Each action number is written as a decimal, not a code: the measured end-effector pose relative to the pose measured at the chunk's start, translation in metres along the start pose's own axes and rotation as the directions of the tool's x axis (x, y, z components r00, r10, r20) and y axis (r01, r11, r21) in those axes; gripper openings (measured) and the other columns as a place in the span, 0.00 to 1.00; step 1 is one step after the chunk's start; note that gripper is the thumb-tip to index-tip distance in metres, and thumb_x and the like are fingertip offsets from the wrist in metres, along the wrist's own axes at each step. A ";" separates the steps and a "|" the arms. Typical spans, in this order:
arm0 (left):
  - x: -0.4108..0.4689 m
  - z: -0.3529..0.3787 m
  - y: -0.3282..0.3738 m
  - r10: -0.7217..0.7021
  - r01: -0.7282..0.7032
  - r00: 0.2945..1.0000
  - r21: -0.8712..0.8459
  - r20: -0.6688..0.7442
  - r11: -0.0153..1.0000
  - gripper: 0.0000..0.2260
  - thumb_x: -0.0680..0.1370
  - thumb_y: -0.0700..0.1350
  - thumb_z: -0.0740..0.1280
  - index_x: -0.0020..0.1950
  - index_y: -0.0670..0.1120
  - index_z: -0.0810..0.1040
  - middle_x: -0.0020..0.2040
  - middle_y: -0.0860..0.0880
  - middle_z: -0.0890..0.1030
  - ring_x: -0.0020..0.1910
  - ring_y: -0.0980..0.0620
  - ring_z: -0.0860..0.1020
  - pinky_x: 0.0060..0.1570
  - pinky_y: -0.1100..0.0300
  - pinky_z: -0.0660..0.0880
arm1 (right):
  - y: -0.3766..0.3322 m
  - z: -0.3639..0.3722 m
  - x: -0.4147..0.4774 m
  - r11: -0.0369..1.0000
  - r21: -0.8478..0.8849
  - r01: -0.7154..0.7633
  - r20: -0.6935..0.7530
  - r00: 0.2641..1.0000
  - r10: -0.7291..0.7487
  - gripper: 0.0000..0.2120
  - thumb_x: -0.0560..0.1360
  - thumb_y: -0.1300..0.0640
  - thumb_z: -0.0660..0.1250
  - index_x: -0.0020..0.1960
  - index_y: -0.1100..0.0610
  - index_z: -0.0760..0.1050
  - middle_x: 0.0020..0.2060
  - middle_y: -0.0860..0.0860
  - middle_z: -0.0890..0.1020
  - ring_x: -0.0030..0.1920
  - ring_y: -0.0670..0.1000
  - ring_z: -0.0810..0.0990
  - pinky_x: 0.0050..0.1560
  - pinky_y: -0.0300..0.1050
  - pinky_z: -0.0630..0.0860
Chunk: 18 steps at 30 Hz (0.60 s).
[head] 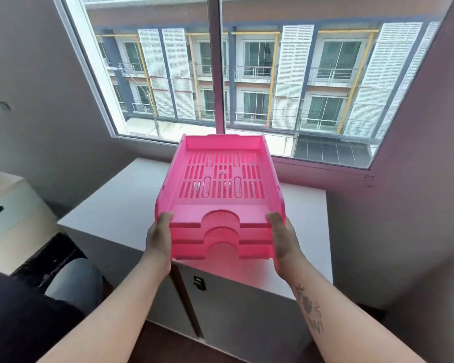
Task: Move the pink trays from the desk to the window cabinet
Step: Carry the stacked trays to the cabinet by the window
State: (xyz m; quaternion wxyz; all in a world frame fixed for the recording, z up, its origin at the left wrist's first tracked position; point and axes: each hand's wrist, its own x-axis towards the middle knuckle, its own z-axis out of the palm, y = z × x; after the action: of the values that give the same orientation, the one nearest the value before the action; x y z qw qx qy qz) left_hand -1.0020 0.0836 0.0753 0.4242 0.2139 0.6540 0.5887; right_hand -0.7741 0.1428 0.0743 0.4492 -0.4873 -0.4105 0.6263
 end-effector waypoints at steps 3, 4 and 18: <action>0.024 -0.010 -0.003 -0.012 0.013 1.000 0.022 -0.017 1.000 0.20 0.76 0.57 0.59 0.61 0.47 0.77 0.51 0.39 0.83 0.50 0.39 0.82 0.39 0.51 0.78 | 0.009 0.018 0.015 0.998 -0.042 -0.042 -0.022 0.999 0.041 0.24 0.68 0.42 0.62 0.63 0.46 0.75 0.53 0.55 0.84 0.54 0.59 0.82 0.58 0.64 0.77; 0.030 -0.012 -0.006 -0.017 0.018 1.000 0.023 -0.022 1.000 0.21 0.76 0.58 0.59 0.61 0.47 0.77 0.51 0.39 0.83 0.51 0.39 0.82 0.40 0.50 0.79 | 0.011 0.022 0.018 0.998 -0.055 -0.042 -0.021 0.999 0.041 0.24 0.68 0.42 0.62 0.63 0.45 0.74 0.54 0.54 0.84 0.56 0.58 0.81 0.60 0.63 0.75; 0.047 -0.009 0.049 0.278 -0.245 0.960 0.416 -0.021 0.876 0.10 0.79 0.49 0.60 0.51 0.49 0.80 0.42 0.48 0.82 0.38 0.50 0.80 0.31 0.59 0.76 | -0.063 0.024 0.070 0.910 -0.387 0.149 0.081 0.989 -0.127 0.20 0.78 0.51 0.63 0.68 0.55 0.71 0.61 0.50 0.79 0.55 0.55 0.81 0.56 0.57 0.79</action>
State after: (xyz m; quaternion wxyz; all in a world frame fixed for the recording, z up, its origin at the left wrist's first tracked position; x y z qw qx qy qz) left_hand -1.0462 0.1255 0.1071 0.2599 0.3604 0.7442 0.4987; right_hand -0.7960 0.2250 0.1223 0.3745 -0.5198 -0.5727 0.5114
